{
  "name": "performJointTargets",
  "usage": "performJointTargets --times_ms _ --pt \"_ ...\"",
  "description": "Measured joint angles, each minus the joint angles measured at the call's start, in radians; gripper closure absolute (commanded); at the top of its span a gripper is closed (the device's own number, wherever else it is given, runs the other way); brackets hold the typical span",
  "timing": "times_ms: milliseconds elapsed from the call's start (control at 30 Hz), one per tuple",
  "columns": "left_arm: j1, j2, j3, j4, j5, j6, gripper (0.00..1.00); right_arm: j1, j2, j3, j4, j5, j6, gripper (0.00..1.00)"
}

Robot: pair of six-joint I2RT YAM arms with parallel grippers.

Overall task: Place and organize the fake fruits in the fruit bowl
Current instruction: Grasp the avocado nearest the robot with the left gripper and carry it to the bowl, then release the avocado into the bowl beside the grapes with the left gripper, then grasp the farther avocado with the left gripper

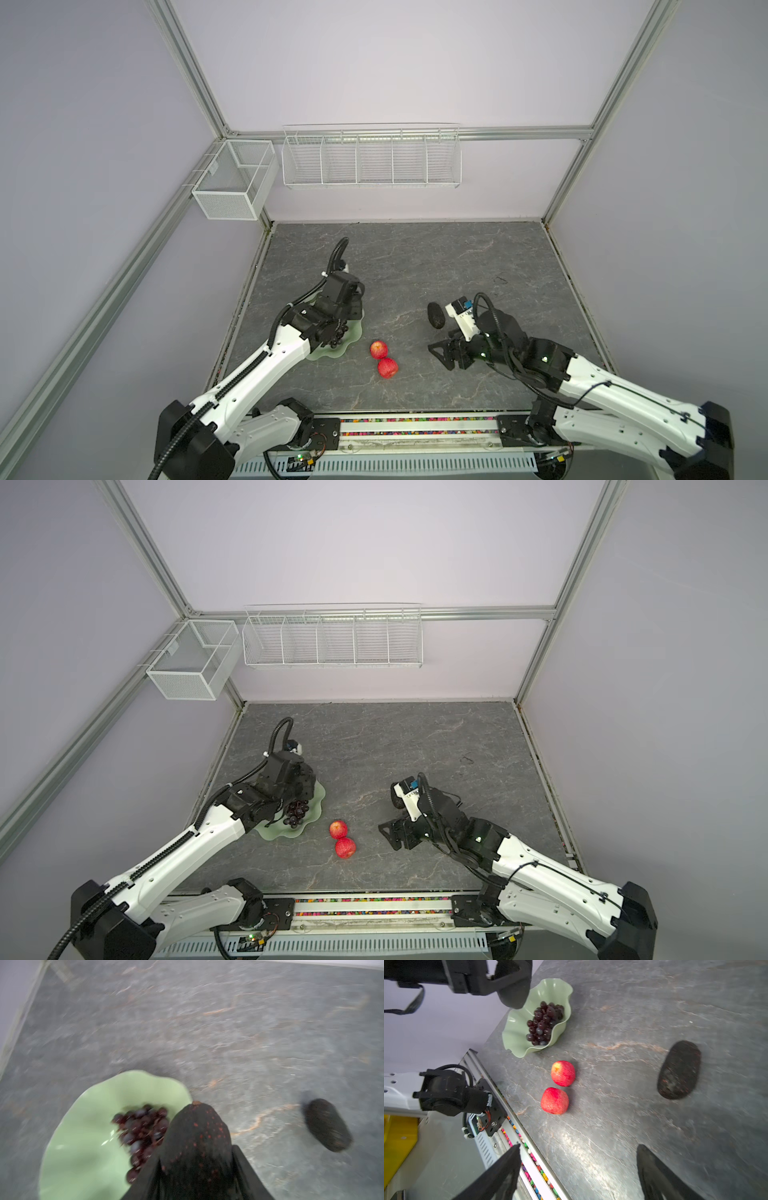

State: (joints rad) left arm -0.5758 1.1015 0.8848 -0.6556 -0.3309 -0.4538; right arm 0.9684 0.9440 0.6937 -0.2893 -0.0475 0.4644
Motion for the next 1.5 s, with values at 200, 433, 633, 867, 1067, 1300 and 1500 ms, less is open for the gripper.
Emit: performJointTargets --times_ms 200,433,633,867,1067,1300,1500 --pt "0.155 0.063 -0.044 -0.124 -0.040 -0.113 0.66 0.071 0.206 0.110 0.150 -0.056 -0.047 0.12" --pt "0.234 0.144 -0.064 -0.126 -0.044 -0.137 0.62 0.075 0.249 0.114 0.184 -0.077 -0.057 0.12" --pt "0.300 0.247 -0.064 -0.113 -0.033 -0.122 0.47 0.075 0.241 0.114 0.180 -0.069 -0.065 0.12" --pt "0.301 0.247 -0.040 -0.123 -0.028 -0.098 0.37 0.075 0.208 0.114 0.172 -0.042 -0.066 0.12" --pt "0.266 0.198 -0.011 -0.133 -0.016 -0.082 0.36 0.075 0.193 0.113 0.145 -0.007 -0.064 0.12" --pt "-0.071 0.119 0.105 0.007 0.114 -0.065 0.35 -0.037 0.035 0.022 0.052 0.075 0.006 0.11" --pt "-0.294 0.517 0.398 0.116 0.176 -0.156 0.34 -0.202 -0.139 -0.134 -0.102 0.092 0.076 0.11"
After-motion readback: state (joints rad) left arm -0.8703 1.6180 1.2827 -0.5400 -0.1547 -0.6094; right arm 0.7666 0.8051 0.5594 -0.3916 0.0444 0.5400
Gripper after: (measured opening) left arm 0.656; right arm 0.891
